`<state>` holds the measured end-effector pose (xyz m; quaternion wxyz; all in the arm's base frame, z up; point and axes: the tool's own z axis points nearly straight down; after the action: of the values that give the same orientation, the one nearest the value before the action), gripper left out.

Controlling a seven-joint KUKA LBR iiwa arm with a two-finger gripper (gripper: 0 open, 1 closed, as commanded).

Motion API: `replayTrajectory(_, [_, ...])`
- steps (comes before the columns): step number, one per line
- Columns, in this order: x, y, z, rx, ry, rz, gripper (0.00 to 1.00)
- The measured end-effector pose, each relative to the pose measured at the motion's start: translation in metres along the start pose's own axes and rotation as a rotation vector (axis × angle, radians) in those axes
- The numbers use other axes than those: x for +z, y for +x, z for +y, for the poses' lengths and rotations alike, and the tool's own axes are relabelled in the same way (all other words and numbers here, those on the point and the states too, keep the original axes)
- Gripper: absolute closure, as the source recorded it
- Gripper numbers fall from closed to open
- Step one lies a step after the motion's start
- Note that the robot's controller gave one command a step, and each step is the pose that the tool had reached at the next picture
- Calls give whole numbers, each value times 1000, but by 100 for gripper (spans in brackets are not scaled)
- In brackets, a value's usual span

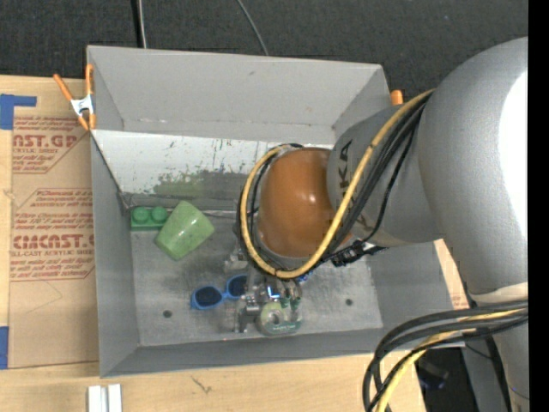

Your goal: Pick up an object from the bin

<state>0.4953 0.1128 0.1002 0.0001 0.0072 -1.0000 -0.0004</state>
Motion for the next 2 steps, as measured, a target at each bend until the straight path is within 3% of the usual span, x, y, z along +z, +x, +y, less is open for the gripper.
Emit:
replayTrajectory(1, [1, 14, 19, 195, 1, 1, 0])
replayTrajectory(2, [26, 14, 9, 371, -8, -7, 0])
